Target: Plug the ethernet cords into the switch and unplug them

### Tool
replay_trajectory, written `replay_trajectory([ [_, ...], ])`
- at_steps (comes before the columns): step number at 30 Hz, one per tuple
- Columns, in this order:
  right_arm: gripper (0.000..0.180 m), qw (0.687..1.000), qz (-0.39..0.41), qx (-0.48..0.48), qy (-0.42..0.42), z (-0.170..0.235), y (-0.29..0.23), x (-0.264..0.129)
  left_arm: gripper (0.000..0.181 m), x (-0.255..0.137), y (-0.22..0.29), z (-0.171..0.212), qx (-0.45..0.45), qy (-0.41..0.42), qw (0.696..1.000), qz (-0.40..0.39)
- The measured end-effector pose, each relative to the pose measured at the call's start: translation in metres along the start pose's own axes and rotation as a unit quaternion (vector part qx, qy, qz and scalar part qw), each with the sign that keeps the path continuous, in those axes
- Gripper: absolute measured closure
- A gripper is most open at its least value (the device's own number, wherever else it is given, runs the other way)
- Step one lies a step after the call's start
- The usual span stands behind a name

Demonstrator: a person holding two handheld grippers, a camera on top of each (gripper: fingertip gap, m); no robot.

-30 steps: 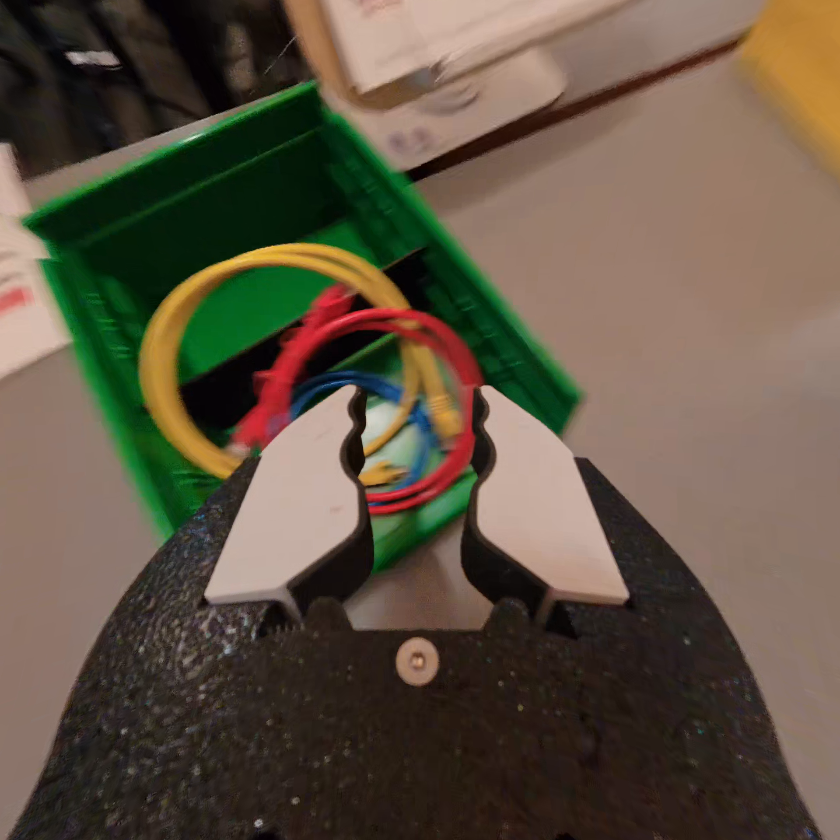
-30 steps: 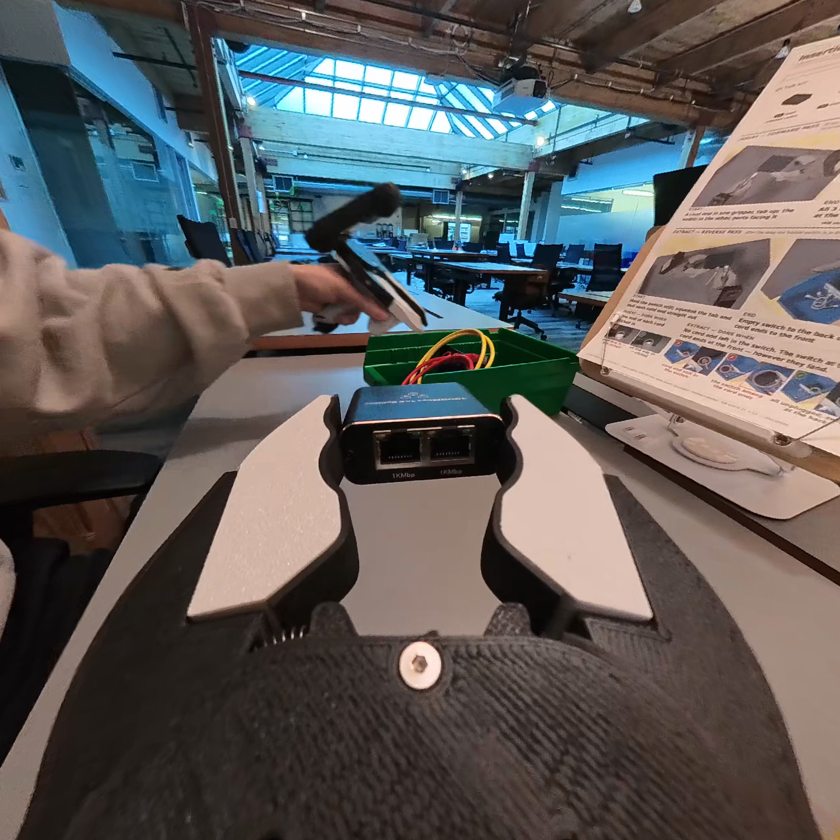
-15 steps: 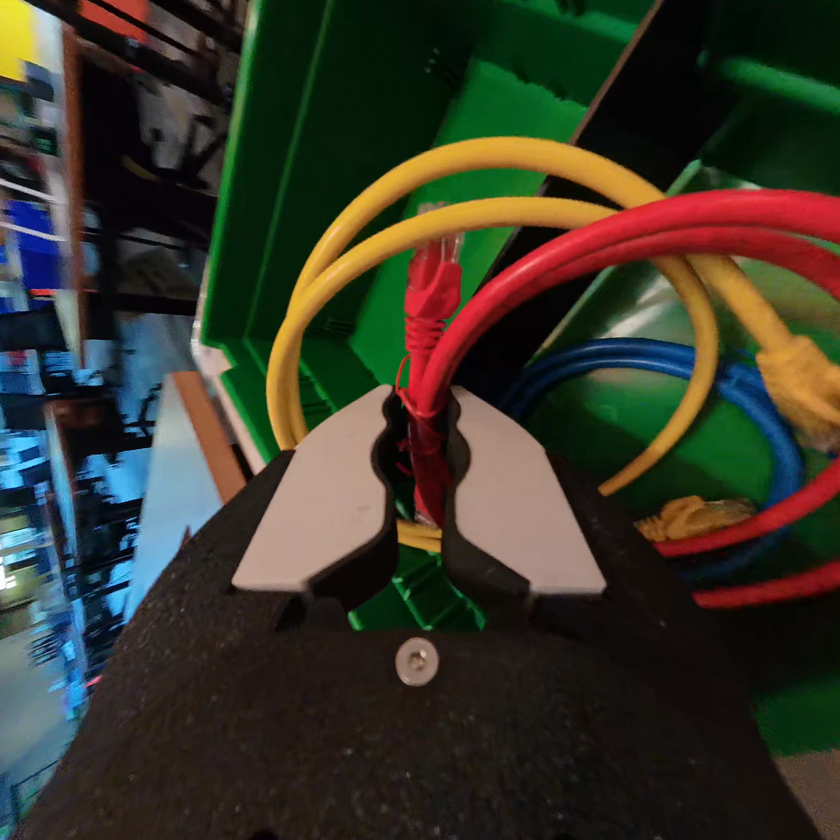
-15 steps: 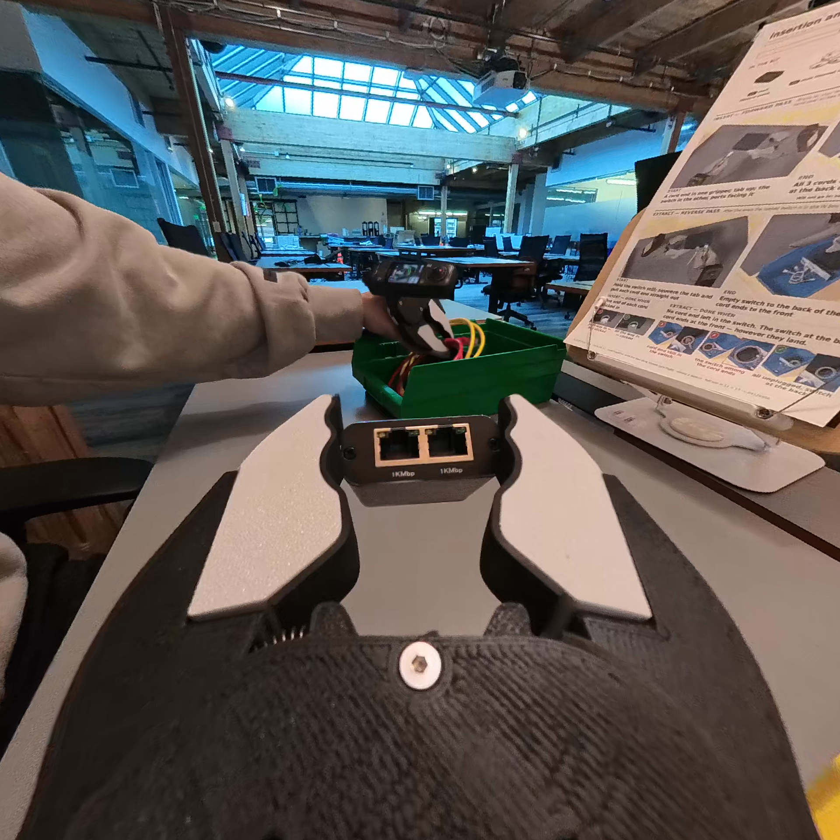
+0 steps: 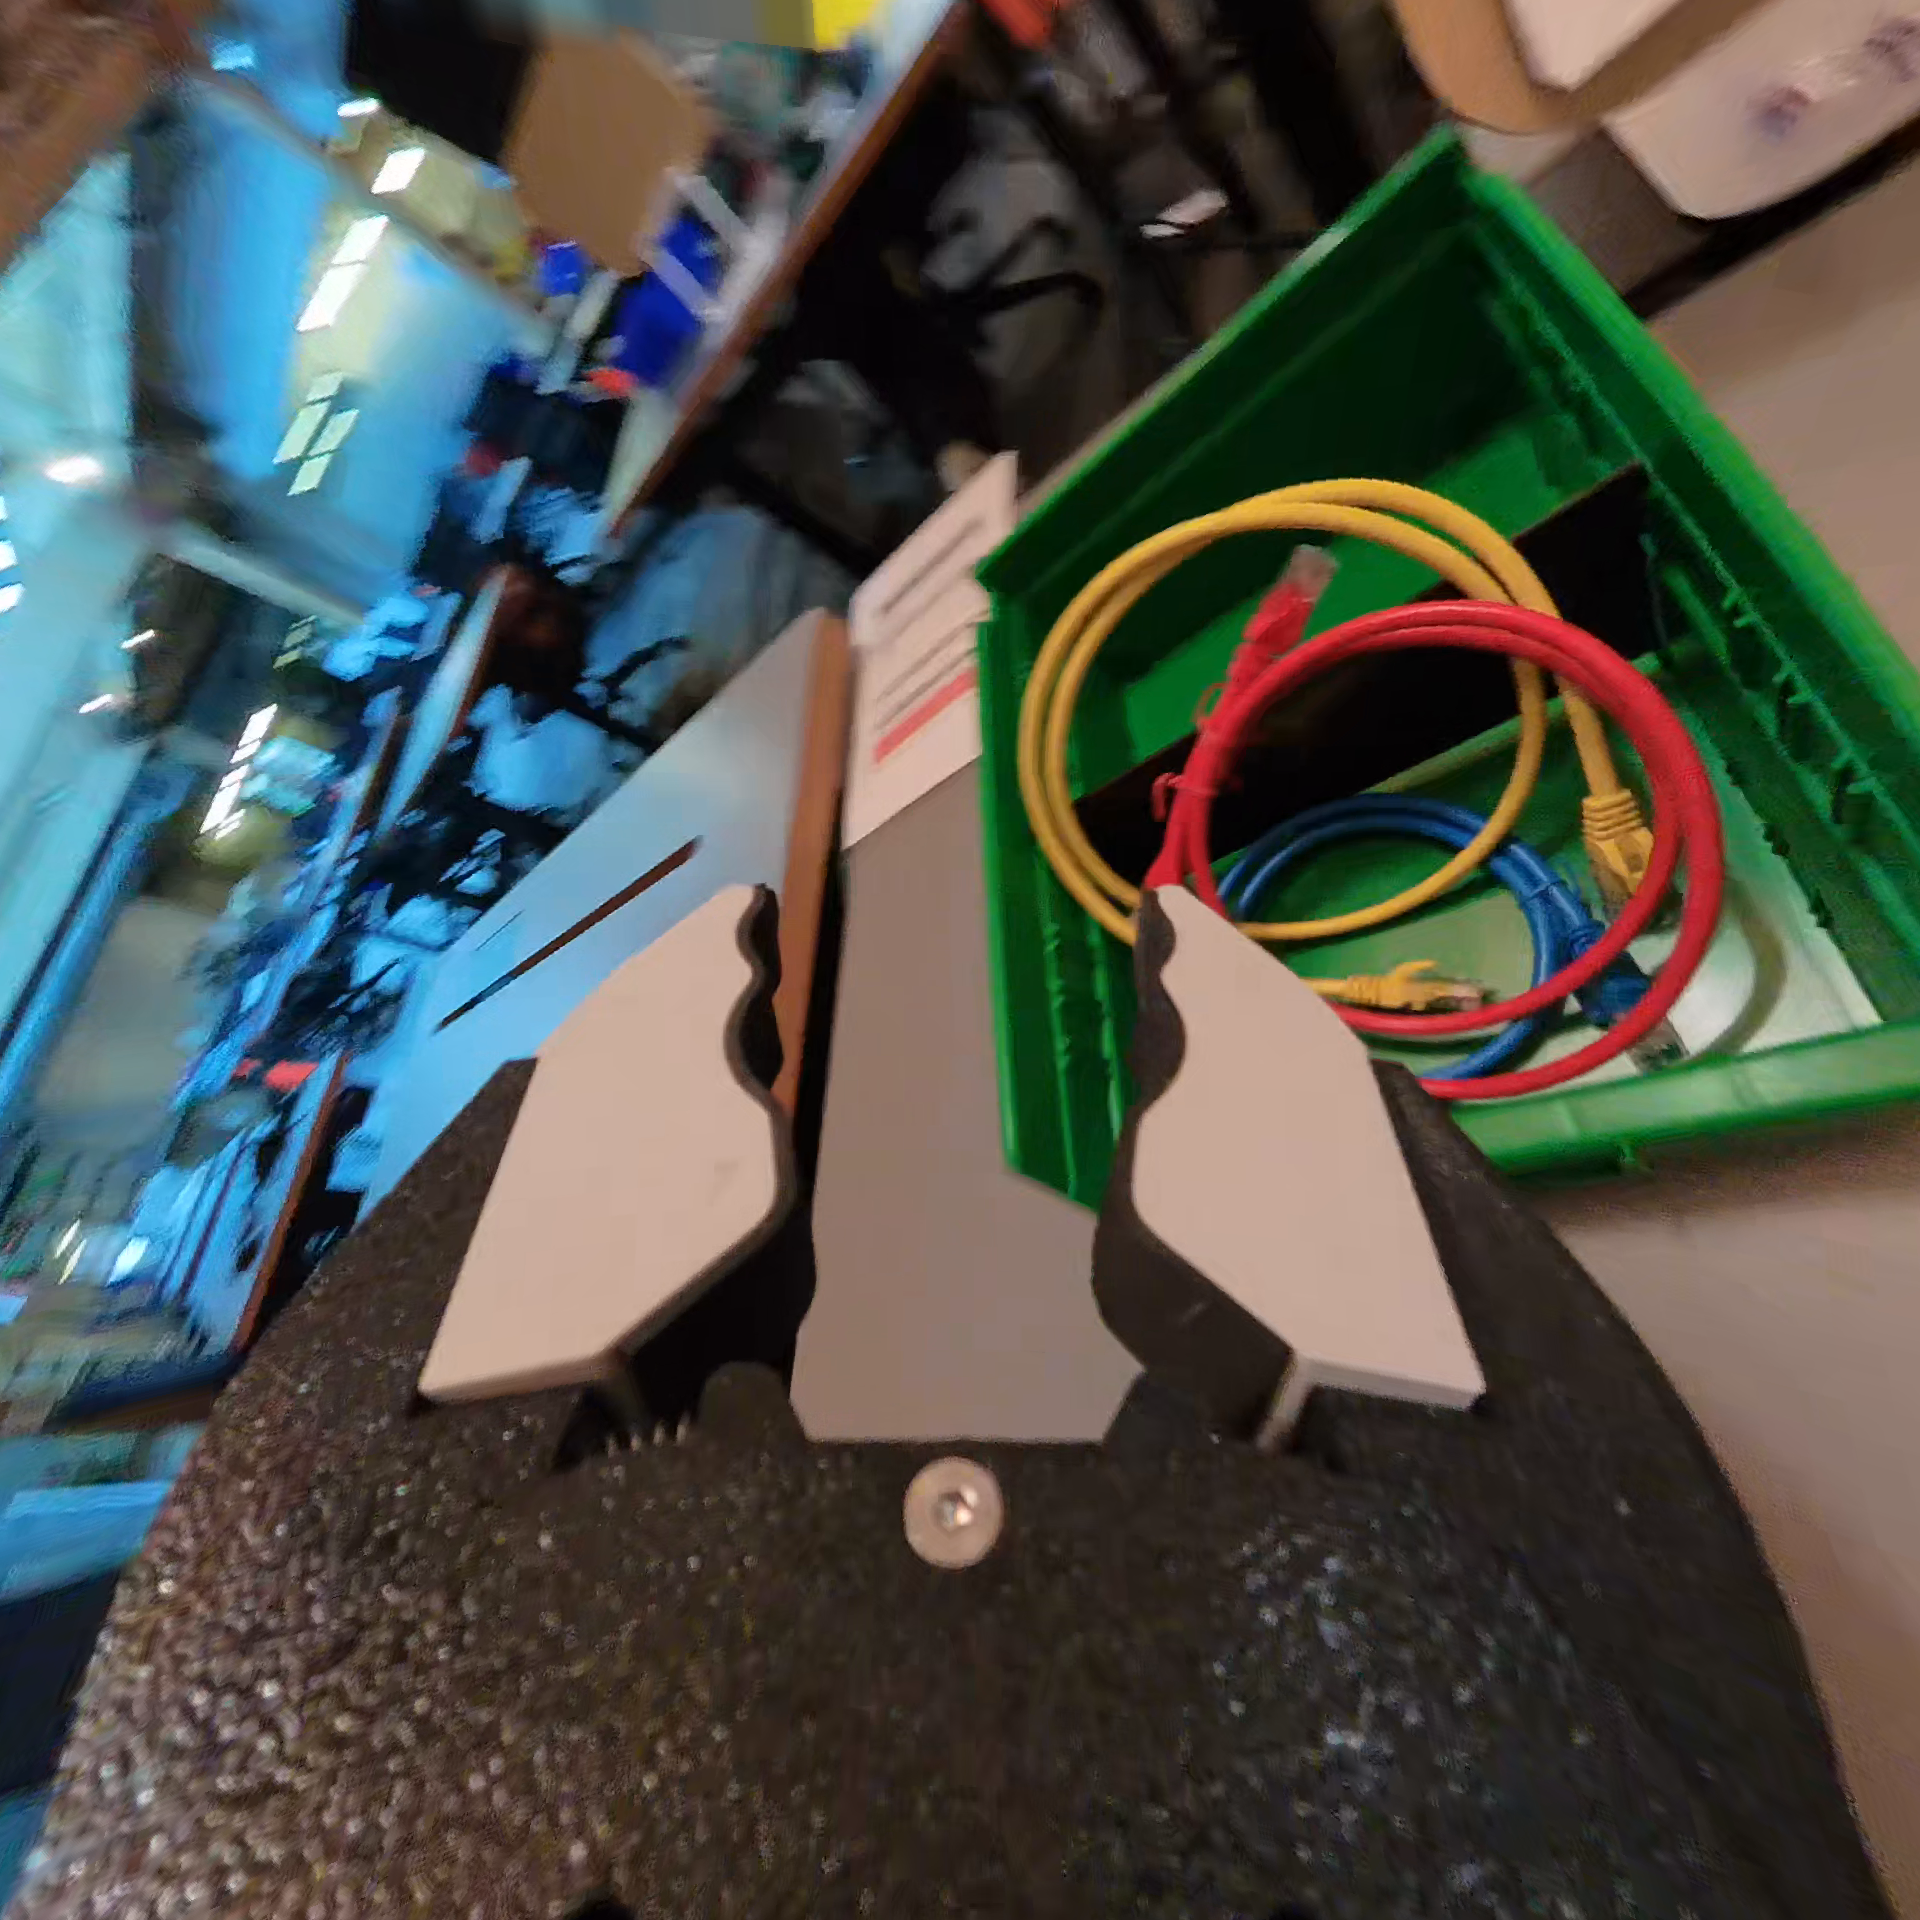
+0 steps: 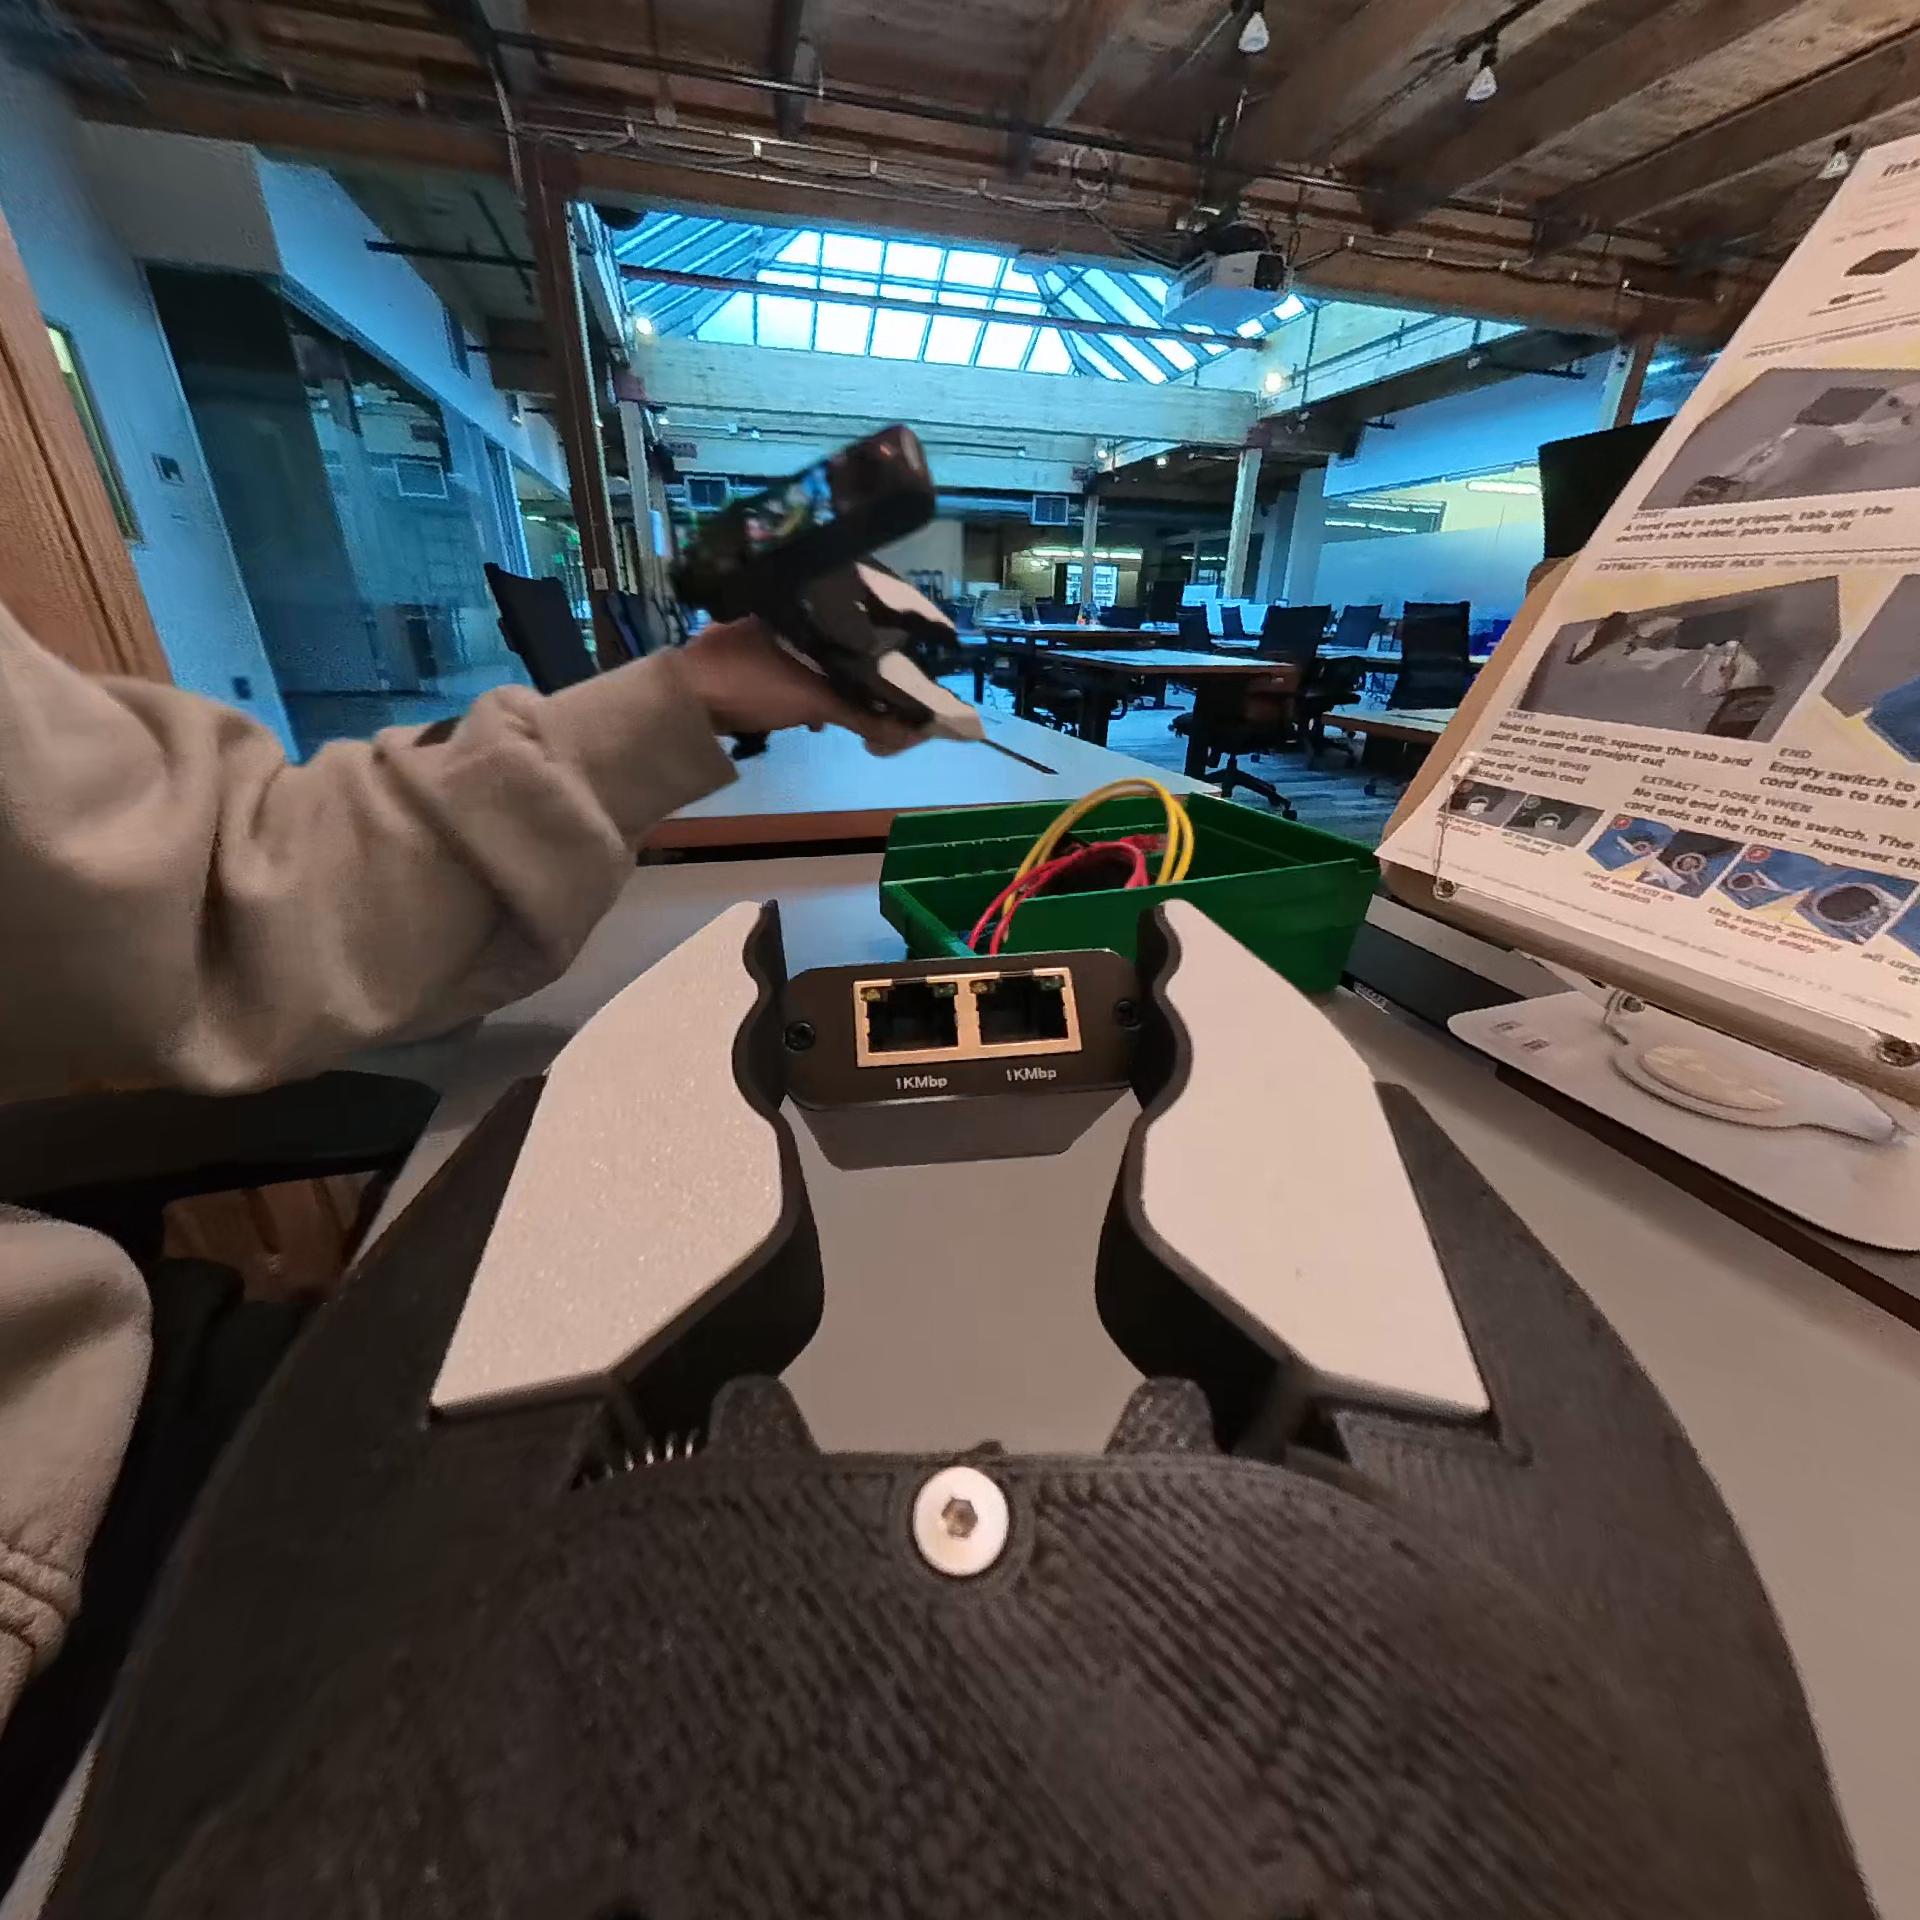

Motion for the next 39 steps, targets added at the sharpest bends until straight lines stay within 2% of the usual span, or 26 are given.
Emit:
replay_trajectory([
  [1, 0.114, 1.0, -0.004, 0.005, 0.007, -0.001, -0.001, 0.0, 0.114, -0.023, 0.005, 0.0, -0.013, 0.006, 1.0, -0.024],
  [2, 0.114, 1.0, -0.009, 0.011, 0.015, -0.003, -0.003, 0.001, 0.112, -0.041, 0.02, -0.002, -0.028, 0.027, 0.999, -0.001],
  [3, 0.114, 1.0, -0.018, 0.016, 0.02, -0.005, -0.006, 0.001, 0.112, -0.055, 0.047, -0.009, -0.051, 0.07, 0.993, 0.08],
  [4, 0.114, 0.999, -0.026, 0.02, 0.026, -0.006, -0.009, 0.003, 0.114, -0.069, 0.085, -0.019, -0.084, 0.129, 0.966, 0.208],
  [5, 0.114, 0.999, -0.036, 0.023, 0.03, -0.008, -0.014, 0.005, 0.117, -0.085, 0.126, -0.03, -0.121, 0.182, 0.907, 0.361],
  [6, 0.114, 0.998, -0.046, 0.024, 0.033, -0.01, -0.018, 0.007, 0.119, -0.104, 0.164, -0.037, -0.159, 0.212, 0.82, 0.507],
  [7, 0.114, 0.998, -0.053, 0.023, 0.036, -0.011, -0.023, 0.009, 0.119, -0.122, 0.194, -0.041, -0.193, 0.223, 0.715, 0.633],
  [8, 0.114, 0.997, -0.064, 0.022, 0.038, -0.012, -0.028, 0.011, 0.12, -0.134, 0.216, -0.043, -0.231, 0.218, 0.612, 0.724],
  [10, 0.114, 0.996, -0.076, 0.024, 0.04, -0.013, -0.034, 0.014, 0.119, -0.14, 0.239, -0.047, -0.321, 0.196, 0.445, 0.813],
  [11, 0.114, 0.996, -0.081, 0.023, 0.04, -0.013, -0.037, 0.015, 0.119, -0.139, 0.247, -0.049, -0.35, 0.181, 0.381, 0.837],
  [12, 0.114, 0.995, -0.087, 0.022, 0.045, -0.014, -0.04, 0.015, 0.119, -0.137, 0.256, -0.051, -0.364, 0.162, 0.339, 0.852],
  [14, 0.114, 0.994, -0.094, 0.02, 0.046, -0.015, -0.044, 0.016, 0.118, -0.141, 0.271, -0.053, -0.349, 0.137, 0.295, 0.879],
  [17, 0.114, 0.994, -0.103, 0.013, 0.042, -0.015, -0.049, 0.017, 0.124, -0.155, 0.271, -0.066, -0.351, 0.148, 0.223, 0.897],
  [18, 0.114, 0.993, -0.105, 0.013, 0.045, -0.015, -0.049, 0.017, 0.13, -0.155, 0.269, -0.069, -0.358, 0.152, 0.22, 0.895],
  [19, 0.114, 0.993, -0.103, 0.013, 0.049, -0.017, -0.049, 0.016, 0.148, -0.154, 0.268, -0.072, -0.358, 0.156, 0.23, 0.891],
  [20, 0.114, 0.994, -0.1, 0.01, 0.046, -0.017, -0.048, 0.016, 0.15, -0.153, 0.266, -0.073, -0.355, 0.164, 0.238, 0.889],
  [26, 0.114, 0.993, -0.091, -0.07, 0.003, -0.012, -0.048, 0.012, 0.153, -0.153, 0.26, -0.076, -0.333, 0.144, 0.297, 0.883],
  [30, 0.113, 0.991, -0.082, -0.103, 0.007, -0.012, -0.047, 0.011, 0.156, -0.154, 0.258, -0.079, -0.343, 0.118, 0.293, 0.885],
  [39, 0.104, 0.988, -0.07, -0.141, 0.006, -0.011, -0.046, 0.008, 0.156, -0.158, 0.259, -0.088, -0.335, 0.093, 0.333, 0.876],
])
Point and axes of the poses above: each gripper's, where its closed fingertips meet, x out along the fingers, z out of its underside, y = z × x across the jaws, the point moved 6 cm from there along -x, back along the fingers, and after that the axes turned 12 degrees about z, right-handed, at the moved point
